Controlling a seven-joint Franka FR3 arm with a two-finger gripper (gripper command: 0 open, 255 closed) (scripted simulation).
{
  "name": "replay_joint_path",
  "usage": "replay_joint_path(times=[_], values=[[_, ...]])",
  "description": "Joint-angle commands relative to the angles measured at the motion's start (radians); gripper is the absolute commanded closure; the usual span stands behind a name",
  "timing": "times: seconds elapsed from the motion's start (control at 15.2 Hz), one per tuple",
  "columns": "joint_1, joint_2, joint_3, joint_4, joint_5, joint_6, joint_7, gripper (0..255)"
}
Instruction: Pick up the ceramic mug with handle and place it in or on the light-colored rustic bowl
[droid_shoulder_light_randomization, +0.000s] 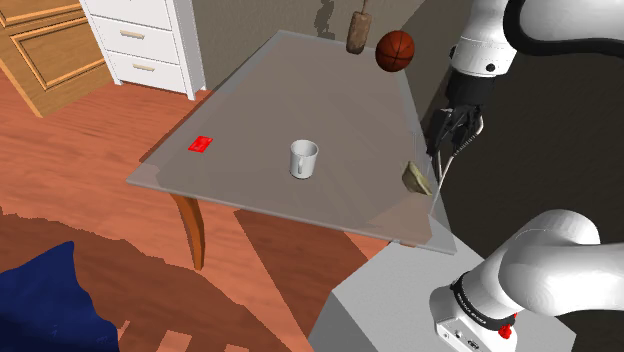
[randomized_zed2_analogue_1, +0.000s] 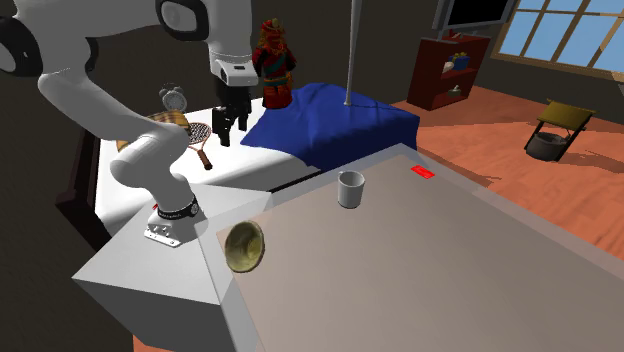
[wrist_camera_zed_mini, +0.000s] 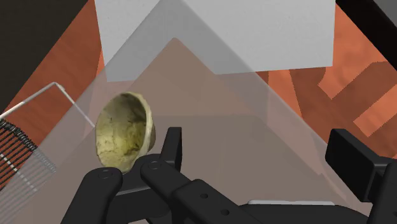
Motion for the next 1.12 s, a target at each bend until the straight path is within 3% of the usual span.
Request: replay_joint_path(times=[0.0, 0.53, 1.06], values=[[0.000, 0.000, 0.000, 0.000, 0.000, 0.000, 0.000, 0], [0.006, 0.283, 0.024, 0.064, 0.034, 0.223, 0.028, 0], [0.011, 0.588, 0.043, 0.214, 0.053, 0.383, 0.052, 0]])
